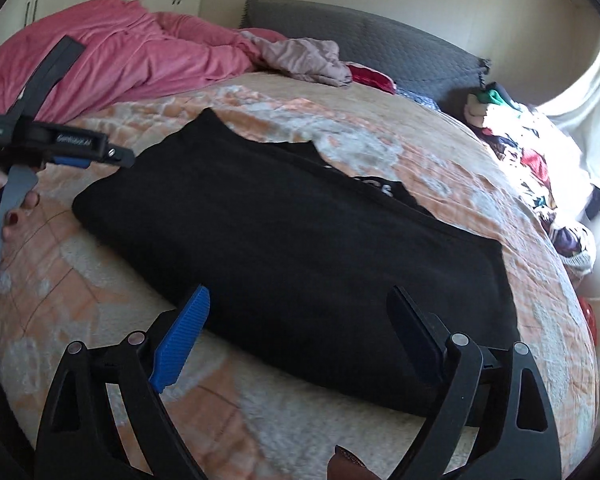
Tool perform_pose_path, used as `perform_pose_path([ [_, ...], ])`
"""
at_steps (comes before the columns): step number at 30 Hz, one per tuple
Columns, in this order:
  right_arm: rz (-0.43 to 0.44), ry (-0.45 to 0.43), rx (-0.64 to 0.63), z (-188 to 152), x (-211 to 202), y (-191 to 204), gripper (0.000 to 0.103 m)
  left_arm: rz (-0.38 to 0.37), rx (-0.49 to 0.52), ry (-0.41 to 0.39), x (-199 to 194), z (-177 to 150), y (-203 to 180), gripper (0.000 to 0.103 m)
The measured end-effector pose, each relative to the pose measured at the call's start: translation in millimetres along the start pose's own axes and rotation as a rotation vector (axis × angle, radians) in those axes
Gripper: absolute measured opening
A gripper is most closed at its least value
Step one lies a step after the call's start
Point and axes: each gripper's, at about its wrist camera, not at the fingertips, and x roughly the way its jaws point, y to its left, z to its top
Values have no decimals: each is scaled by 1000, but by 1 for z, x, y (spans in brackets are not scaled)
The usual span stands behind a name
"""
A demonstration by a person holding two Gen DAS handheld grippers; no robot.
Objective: Fold small clothes
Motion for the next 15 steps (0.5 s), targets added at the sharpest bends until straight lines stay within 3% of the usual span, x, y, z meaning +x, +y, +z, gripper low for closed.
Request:
perform_pose_path([
  [8,39,30,-204,18,24,70,89,-9,-66,-15,-6,17,24,93],
  [15,-20,42,-259,42,58,97,92,-16,-67,-11,-1,34,28,93],
])
